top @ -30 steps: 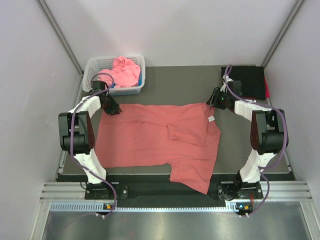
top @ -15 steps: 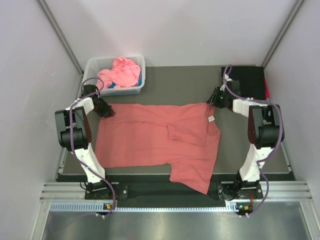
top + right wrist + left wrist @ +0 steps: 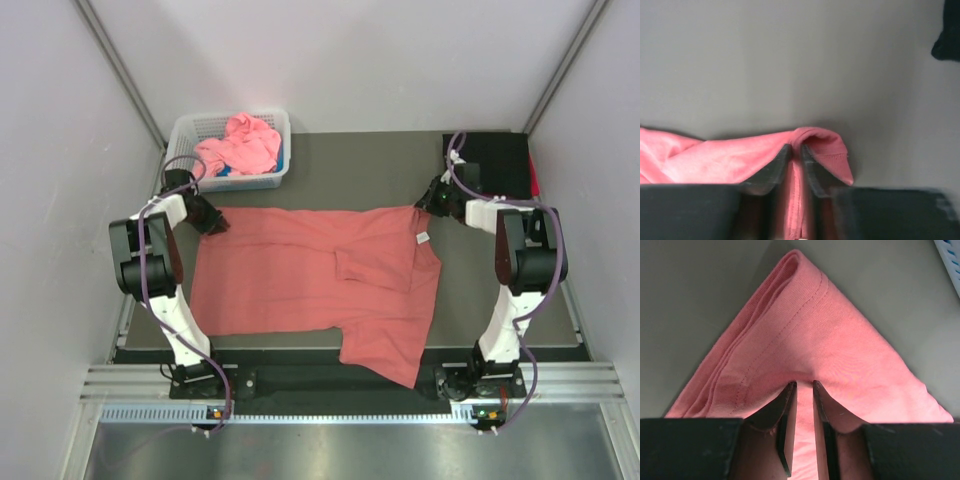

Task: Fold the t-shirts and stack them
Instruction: Fold the tshirt

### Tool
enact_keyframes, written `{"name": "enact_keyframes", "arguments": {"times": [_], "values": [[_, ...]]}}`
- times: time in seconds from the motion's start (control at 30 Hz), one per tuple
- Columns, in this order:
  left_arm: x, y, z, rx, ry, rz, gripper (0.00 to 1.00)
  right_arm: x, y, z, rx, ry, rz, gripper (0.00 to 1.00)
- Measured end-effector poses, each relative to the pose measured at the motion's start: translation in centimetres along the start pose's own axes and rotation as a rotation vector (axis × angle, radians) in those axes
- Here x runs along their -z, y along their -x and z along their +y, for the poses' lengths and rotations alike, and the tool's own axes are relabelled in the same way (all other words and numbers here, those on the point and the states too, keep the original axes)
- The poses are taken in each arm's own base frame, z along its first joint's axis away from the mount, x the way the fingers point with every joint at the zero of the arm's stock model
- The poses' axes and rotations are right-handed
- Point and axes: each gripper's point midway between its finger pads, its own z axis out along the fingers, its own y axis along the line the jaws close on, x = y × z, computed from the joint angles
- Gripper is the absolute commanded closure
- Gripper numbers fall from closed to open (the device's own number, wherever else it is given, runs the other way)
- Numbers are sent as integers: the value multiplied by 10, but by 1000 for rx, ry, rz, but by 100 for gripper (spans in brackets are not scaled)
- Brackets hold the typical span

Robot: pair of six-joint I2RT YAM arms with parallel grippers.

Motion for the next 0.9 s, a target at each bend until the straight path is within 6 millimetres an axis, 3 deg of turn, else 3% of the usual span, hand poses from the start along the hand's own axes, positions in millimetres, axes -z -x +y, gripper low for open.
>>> {"name": "enact_keyframes", "arguments": {"times": [0.03,0.3,0.43,0.7,0.77,0.83,0.9], "values": [[0,0,0,1,0,-1,74,0,-1,0,-3,7,-1,100],[0,11,6,30,-1,-11,74,7,-9,-32,-92,-17,1,100],[-1,12,7,43,-4,-10,74,9,-10,-36,-126,-10,-16,99],[1,13,4,56,-31,5,72,10,-1,-31,-140,0,-35,77],[2,13,3,52,-32,7,72,11,7,-28,-128,1,-39,67],[7,17,3,46,-19,10,73,15,10,-24,-105,-20,-24,56],[13,25,-2,43,-23,-5,72,27,11,-19,-67,-68,-5,53]]}}
